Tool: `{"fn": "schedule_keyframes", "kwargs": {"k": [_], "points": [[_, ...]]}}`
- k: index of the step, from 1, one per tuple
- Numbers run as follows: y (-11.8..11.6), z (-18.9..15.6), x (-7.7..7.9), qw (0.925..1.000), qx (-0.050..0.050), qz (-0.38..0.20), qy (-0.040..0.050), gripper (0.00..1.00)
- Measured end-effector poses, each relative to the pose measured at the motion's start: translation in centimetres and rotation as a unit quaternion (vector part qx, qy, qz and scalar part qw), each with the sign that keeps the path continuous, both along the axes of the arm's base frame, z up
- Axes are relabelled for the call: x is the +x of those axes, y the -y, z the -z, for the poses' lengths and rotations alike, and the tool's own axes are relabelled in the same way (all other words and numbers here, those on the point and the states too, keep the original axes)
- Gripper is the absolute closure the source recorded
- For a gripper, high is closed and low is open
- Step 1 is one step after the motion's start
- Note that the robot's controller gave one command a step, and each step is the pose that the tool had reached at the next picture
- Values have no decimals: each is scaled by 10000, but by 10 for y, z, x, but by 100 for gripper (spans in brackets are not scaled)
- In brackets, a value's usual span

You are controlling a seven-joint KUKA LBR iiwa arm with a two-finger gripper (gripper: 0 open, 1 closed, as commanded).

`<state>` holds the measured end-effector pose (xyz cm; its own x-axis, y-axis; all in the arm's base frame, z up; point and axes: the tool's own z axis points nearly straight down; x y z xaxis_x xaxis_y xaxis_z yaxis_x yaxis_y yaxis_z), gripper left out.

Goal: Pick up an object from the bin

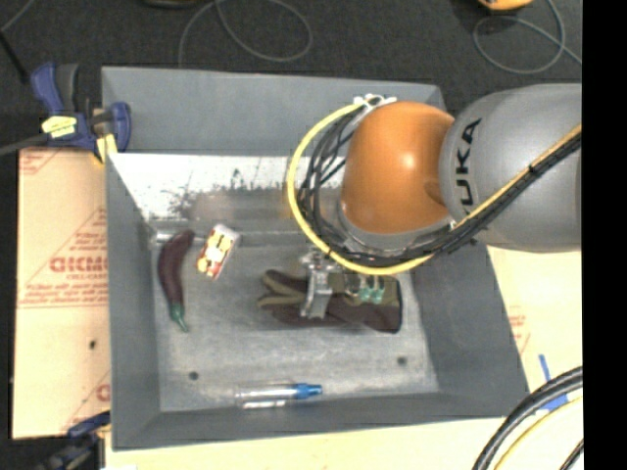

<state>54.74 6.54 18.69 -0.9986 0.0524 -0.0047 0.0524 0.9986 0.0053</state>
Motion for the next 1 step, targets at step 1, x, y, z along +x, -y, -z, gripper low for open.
{"fn": "schedule_keyframes", "kwargs": {"k": [1], "points": [[65, 35, 22, 9957, -6, -923, 25, 100]]}}
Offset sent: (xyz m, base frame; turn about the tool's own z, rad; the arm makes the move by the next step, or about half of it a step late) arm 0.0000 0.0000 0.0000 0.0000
